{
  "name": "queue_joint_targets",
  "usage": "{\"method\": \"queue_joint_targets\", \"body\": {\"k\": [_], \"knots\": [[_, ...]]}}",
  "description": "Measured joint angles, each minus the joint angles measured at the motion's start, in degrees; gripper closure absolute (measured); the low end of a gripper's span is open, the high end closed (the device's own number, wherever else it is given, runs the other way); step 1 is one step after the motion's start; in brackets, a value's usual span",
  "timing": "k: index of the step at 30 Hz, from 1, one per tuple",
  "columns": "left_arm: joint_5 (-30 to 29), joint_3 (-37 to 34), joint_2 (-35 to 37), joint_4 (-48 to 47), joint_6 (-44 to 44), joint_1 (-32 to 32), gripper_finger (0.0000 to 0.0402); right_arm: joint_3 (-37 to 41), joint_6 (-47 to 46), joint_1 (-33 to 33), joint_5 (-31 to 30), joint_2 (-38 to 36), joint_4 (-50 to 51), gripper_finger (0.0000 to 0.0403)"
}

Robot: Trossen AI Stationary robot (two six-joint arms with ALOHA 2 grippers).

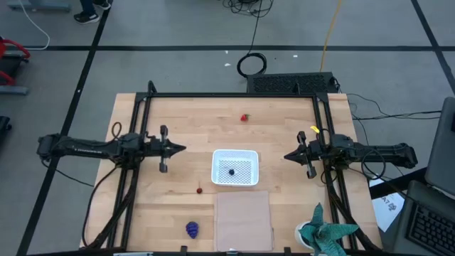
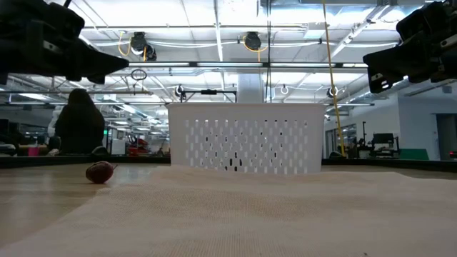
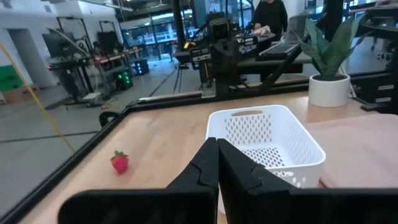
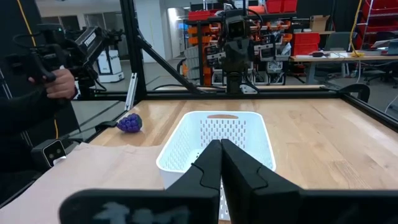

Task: Pick and placing Produce into tupperware
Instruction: Put the red strawberry into the white bin

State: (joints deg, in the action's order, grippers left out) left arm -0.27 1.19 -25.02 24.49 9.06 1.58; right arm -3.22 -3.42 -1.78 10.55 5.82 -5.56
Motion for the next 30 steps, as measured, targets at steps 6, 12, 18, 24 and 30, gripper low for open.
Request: {"method": "queue_joint_targets", "body": {"k": [6,12,18,24,30], "knots": [[-0.2,0.0,2.3,-2.8,-0.1,0.0,0.0401,0.0,0.1,0.0,0.0,0.0,0.3,0.0403],[-0.2,0.0,2.1,-3.4,-0.1,0.0,0.0399,0.0,1.1,0.0,0.0,0.0,0.3,0.0403],[-0.2,0.0,2.1,-4.4,-0.3,0.0,0.0399,0.0,1.3,0.0,0.0,0.0,0.3,0.0403],[-0.3,0.0,2.1,-4.6,-0.3,0.0,0.0399,0.0,2.4,0.0,0.0,0.0,0.3,0.0403],[-0.3,0.0,2.1,-4.6,-0.3,0.0,0.0399,0.0,-0.3,0.0,-1.1,0.0,0.1,0.0403]]}}
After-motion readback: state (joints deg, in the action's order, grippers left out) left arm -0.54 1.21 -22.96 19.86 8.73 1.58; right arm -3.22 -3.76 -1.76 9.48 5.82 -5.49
